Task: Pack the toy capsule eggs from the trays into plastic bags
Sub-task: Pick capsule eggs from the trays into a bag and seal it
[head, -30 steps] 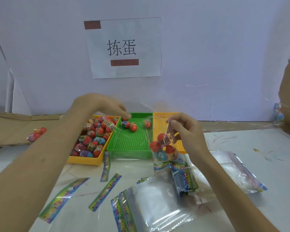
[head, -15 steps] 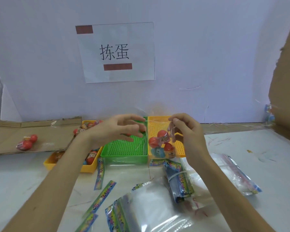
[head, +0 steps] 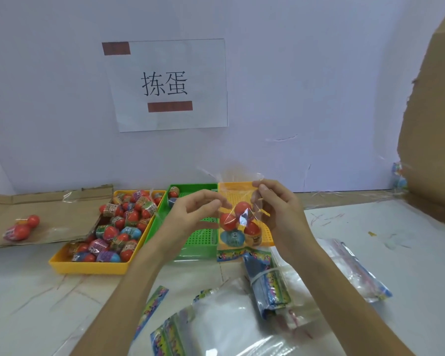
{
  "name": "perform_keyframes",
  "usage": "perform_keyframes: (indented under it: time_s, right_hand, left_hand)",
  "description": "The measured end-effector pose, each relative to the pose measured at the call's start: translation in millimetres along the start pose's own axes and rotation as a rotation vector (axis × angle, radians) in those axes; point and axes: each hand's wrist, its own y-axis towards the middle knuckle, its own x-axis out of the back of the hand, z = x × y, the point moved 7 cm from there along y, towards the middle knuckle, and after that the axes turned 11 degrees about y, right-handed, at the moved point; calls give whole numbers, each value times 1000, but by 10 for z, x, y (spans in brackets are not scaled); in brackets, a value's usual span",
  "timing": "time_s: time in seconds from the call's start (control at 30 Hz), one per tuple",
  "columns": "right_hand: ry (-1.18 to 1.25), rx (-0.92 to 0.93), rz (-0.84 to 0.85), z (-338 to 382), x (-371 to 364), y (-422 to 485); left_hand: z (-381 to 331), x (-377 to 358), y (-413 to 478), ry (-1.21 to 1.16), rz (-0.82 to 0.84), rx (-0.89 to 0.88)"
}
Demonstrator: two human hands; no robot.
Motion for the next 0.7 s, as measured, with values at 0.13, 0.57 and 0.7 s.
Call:
perform_keyframes:
  time_s: [0.13, 0.57, 0.7]
  right_hand:
    - [20, -26, -3, -24, 5, 1]
    - [-128, -202, 58, -356, -89, -46]
    - [-190, -185, 63, -376, -138, -84]
  left_hand:
    - [26, 62, -52, 12, -95, 6]
    - [186, 132, -256, 96, -618, 15]
    - [119, 83, -317, 194, -659, -41]
